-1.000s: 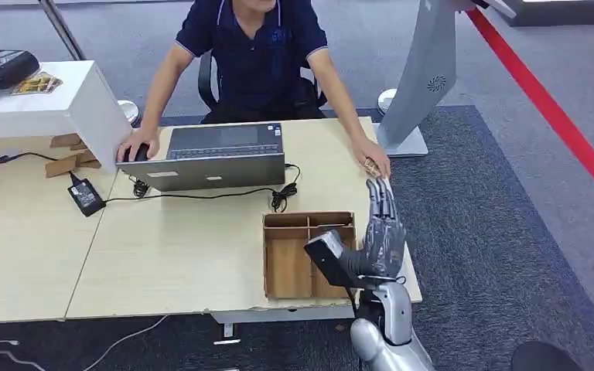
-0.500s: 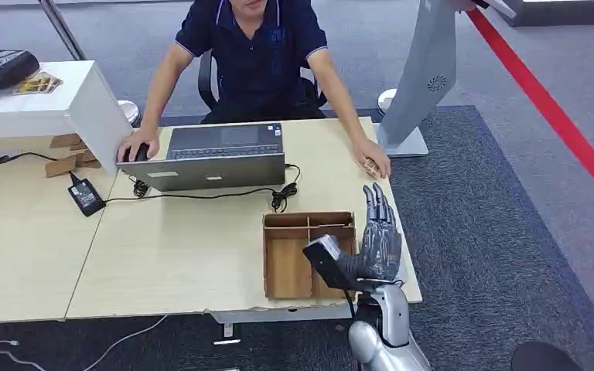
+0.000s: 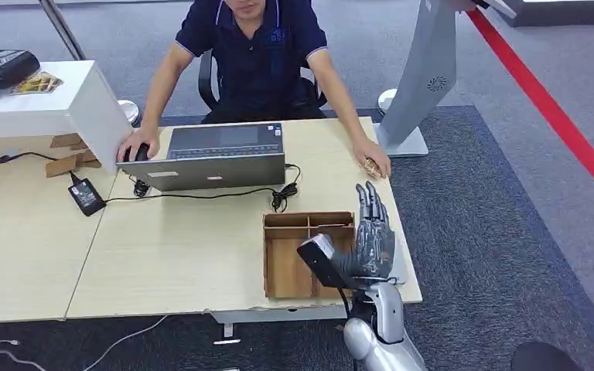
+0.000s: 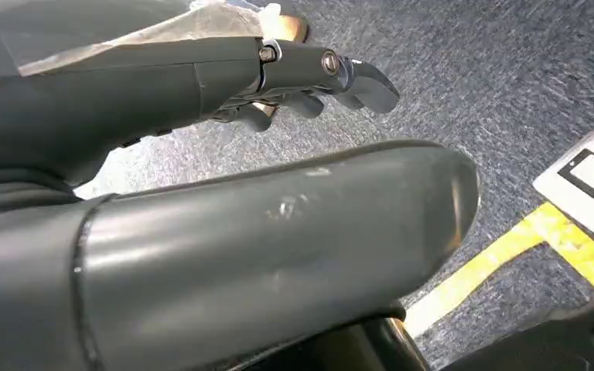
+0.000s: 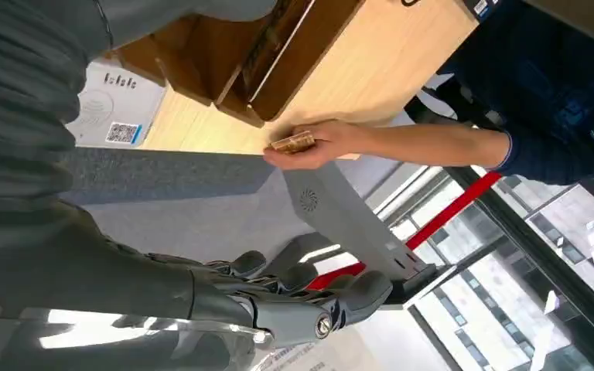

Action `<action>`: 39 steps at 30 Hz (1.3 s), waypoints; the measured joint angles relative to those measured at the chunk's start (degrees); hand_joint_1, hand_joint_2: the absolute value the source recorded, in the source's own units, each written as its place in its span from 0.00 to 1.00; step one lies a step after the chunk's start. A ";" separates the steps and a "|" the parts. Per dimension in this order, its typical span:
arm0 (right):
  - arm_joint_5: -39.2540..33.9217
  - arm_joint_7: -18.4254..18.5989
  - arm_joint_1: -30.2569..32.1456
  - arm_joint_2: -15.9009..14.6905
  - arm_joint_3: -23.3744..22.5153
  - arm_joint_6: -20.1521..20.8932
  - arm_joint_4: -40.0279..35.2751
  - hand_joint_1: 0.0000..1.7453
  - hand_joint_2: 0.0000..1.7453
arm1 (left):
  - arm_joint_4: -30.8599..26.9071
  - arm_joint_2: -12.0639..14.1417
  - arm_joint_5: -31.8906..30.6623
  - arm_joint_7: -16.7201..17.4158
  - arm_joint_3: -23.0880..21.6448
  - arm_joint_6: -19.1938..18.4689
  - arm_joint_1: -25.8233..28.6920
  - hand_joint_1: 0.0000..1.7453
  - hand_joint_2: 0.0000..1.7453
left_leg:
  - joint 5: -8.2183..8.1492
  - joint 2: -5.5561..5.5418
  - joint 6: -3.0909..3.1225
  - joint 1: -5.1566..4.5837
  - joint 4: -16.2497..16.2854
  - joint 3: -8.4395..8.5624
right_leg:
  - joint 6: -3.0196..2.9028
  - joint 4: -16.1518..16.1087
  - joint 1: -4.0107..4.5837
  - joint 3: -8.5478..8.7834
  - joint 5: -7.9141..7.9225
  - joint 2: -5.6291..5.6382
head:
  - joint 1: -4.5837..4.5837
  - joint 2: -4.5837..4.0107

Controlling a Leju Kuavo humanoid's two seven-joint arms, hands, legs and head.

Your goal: Pass the card to the sensor for recognition and then transmit it.

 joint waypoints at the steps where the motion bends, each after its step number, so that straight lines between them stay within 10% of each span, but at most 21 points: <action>1: 0.00 0.00 0.00 0.00 0.00 0.00 0.00 0.00 1.00 | 0.00 0.00 0.00 0.00 0.00 0.00 0.00 0.00 0.00 | 0.00 0.00 0.00 0.00 0.00 0.00 | 0.00 0.00 0.00 0.00 0.00 0.00 | 0.00 0.00; 39: -0.57 -1.90 -2.21 2.14 -2.10 -0.02 8.61 0.00 1.00 | 0.00 0.07 0.61 -0.20 0.00 0.11 0.01 0.00 0.00 | -0.01 0.01 0.00 0.00 0.00 0.00 | 0.00 0.00 0.00 -0.04 0.00 0.01 | 0.02 0.00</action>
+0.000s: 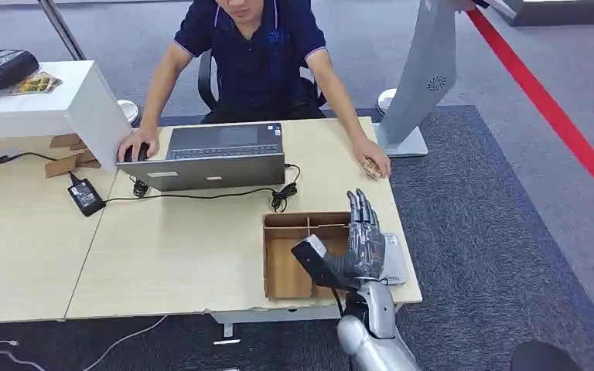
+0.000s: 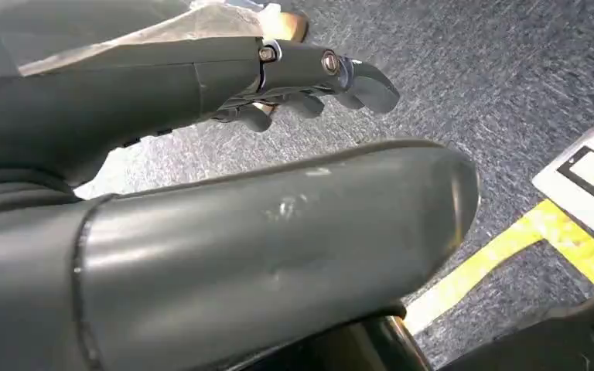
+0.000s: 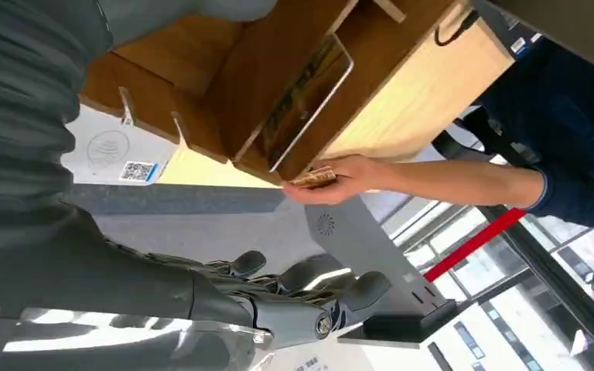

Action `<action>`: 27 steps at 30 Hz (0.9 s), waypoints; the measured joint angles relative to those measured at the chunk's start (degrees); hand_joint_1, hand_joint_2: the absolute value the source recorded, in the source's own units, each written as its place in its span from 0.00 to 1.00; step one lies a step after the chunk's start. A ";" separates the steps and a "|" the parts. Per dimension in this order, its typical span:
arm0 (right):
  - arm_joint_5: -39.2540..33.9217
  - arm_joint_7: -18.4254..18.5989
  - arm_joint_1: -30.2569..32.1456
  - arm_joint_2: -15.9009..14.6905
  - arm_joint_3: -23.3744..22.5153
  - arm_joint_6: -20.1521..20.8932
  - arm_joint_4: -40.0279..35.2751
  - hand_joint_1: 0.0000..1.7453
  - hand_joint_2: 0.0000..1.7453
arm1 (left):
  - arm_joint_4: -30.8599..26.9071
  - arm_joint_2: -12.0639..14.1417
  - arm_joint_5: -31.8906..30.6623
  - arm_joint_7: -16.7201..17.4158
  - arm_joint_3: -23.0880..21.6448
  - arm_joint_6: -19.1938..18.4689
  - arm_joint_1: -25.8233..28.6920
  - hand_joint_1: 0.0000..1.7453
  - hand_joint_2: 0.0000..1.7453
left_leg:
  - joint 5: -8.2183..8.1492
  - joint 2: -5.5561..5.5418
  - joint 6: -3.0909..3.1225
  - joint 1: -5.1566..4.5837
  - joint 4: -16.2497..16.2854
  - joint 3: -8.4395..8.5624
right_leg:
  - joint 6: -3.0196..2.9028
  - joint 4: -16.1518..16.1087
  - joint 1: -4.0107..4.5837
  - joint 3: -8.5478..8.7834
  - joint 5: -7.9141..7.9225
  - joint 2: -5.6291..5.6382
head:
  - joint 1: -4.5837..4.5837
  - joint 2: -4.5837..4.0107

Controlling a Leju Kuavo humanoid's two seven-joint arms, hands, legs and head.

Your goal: Pass the card to the sensor for recognition and then transmit it.

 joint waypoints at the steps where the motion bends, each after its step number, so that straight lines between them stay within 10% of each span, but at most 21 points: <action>1: 0.02 0.18 0.09 -0.11 -0.07 0.00 0.02 0.00 1.00 | 0.00 0.00 0.00 0.13 0.00 0.26 0.00 0.00 0.00 | 0.00 0.00 0.00 0.00 0.00 0.00 | 0.00 0.00 0.00 0.00 0.00 0.00 | -0.02 0.00; 27: 2.36 -3.85 0.46 0.98 -4.22 -0.07 -0.15 0.00 1.00 | 0.00 0.00 -0.09 -0.02 0.00 0.31 0.01 0.00 0.00 | 0.00 0.00 0.00 0.00 0.00 0.00 | 0.00 0.00 0.00 0.00 0.00 0.00 | -0.02 0.00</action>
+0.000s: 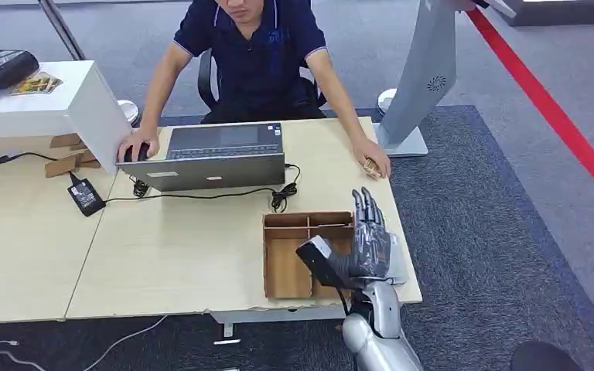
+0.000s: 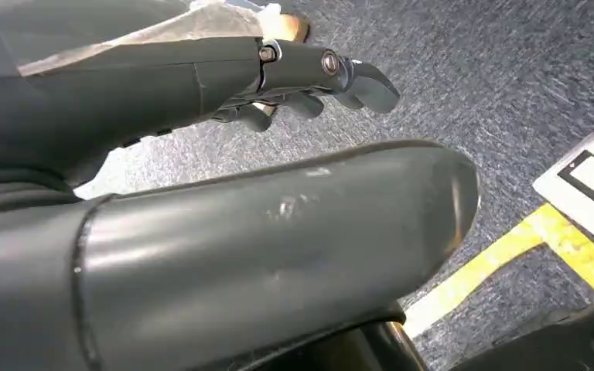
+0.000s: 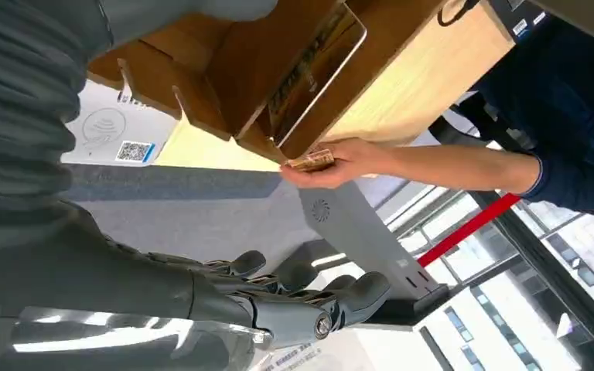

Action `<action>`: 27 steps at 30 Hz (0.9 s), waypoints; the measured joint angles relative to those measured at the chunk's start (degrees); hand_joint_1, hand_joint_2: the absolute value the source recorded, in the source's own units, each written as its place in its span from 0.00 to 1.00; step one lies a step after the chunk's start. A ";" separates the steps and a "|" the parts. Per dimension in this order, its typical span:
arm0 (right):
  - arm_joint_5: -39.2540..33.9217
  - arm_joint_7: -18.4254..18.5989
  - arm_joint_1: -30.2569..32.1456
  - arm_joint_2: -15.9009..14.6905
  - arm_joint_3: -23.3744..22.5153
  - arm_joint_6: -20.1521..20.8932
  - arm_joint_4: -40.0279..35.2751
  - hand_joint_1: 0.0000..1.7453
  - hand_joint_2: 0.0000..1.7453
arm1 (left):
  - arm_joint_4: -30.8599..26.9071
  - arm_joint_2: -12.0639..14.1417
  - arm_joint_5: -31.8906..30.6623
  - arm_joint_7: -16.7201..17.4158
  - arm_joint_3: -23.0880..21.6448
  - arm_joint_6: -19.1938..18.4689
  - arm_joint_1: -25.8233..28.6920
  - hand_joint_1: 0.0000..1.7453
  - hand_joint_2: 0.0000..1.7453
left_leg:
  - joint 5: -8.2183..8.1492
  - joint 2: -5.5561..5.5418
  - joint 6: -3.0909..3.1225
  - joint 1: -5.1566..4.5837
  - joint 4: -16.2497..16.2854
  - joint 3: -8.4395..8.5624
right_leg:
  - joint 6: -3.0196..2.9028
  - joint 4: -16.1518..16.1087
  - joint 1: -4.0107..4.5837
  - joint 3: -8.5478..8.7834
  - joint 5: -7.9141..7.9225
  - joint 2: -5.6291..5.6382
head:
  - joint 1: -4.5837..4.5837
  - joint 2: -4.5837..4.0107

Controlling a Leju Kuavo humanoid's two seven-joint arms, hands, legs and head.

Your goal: Pass the card to the sensor for recognition and then transmit it.

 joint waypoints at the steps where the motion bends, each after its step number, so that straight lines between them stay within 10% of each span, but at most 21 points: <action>1: 0.02 -0.09 0.00 0.11 -0.13 0.00 0.00 0.00 1.00 | 0.00 0.00 0.00 0.00 0.00 0.00 0.00 0.00 0.00 | 0.00 0.00 0.00 0.00 0.00 0.00 | 0.00 0.00 0.00 0.00 0.00 0.00 | 0.02 0.00; 27: 0.41 -1.20 -0.23 1.97 -1.99 0.00 0.00 0.00 1.00 | 0.00 0.00 -0.37 -0.11 0.00 -0.17 -0.01 0.00 0.00 | 0.00 0.00 0.00 0.00 0.00 0.00 | 0.00 0.00 0.00 0.00 0.00 0.00 | 0.00 0.00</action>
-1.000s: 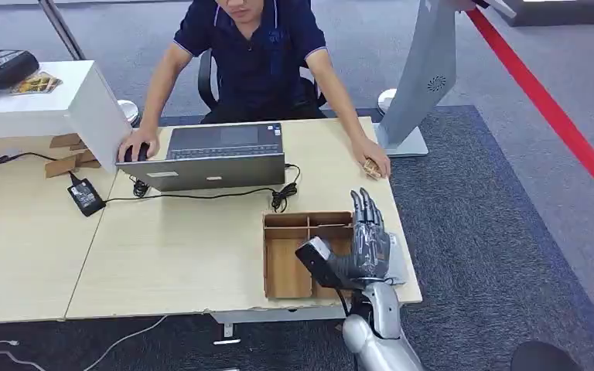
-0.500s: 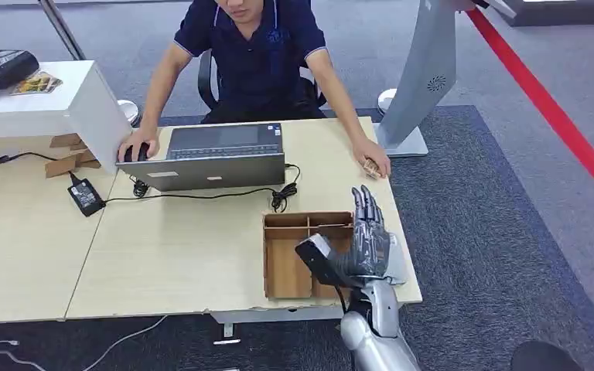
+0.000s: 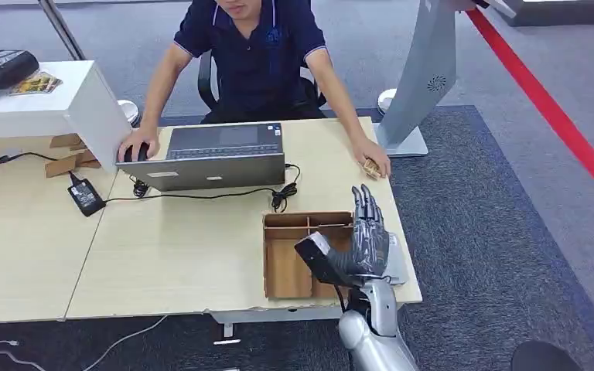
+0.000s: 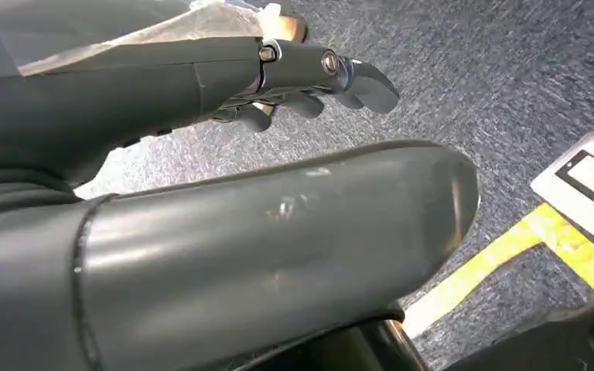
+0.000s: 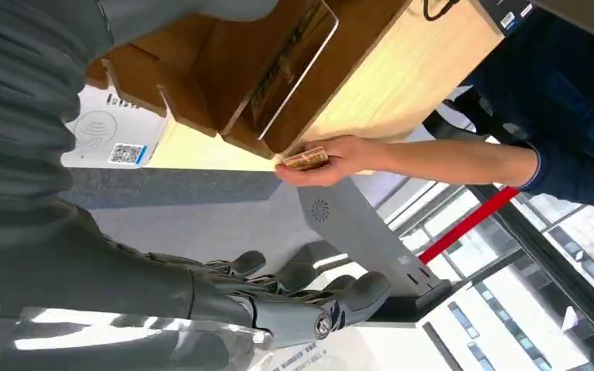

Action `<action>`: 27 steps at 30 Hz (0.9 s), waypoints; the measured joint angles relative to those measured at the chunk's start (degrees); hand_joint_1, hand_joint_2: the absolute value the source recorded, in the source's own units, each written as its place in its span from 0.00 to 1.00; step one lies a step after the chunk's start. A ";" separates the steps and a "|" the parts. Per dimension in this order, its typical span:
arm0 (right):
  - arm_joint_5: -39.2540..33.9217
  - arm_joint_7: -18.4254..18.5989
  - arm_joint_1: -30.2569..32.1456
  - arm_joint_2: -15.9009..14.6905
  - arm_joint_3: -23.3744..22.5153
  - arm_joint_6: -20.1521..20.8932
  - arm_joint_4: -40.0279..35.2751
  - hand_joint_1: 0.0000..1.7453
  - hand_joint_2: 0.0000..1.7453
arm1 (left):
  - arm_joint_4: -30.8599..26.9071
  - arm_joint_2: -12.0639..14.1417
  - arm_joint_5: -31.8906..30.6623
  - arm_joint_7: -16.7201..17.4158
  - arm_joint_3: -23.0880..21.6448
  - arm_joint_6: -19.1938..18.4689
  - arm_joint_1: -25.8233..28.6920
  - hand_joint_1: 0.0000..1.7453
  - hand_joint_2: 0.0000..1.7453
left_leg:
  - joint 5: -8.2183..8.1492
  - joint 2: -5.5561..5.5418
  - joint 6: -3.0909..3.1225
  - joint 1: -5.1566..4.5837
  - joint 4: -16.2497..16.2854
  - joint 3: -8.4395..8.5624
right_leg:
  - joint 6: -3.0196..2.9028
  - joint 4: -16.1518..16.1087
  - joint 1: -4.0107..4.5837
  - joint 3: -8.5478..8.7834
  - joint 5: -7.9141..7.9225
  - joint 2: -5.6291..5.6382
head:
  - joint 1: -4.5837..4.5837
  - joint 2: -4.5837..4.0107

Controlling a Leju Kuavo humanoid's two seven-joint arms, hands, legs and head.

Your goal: Pass the card to the sensor for recognition and then transmit it.

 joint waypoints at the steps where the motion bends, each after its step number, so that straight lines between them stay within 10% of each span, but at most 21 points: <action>1: -0.02 0.00 0.00 0.00 0.00 0.00 0.00 0.00 1.00 | 0.00 0.00 0.00 0.00 0.00 0.00 0.00 0.00 0.00 | 0.00 0.00 0.00 0.00 0.00 0.00 | 0.00 0.00 0.00 0.00 0.00 0.00 | 0.02 0.00; 27: -0.61 0.07 0.01 0.00 -0.24 0.00 0.02 0.04 1.00 | 0.00 0.00 0.11 0.00 0.00 0.00 0.00 0.00 0.00 | 0.00 0.00 0.00 0.00 0.00 0.00 | 0.00 0.00 0.00 0.00 0.00 0.00 | 0.02 0.00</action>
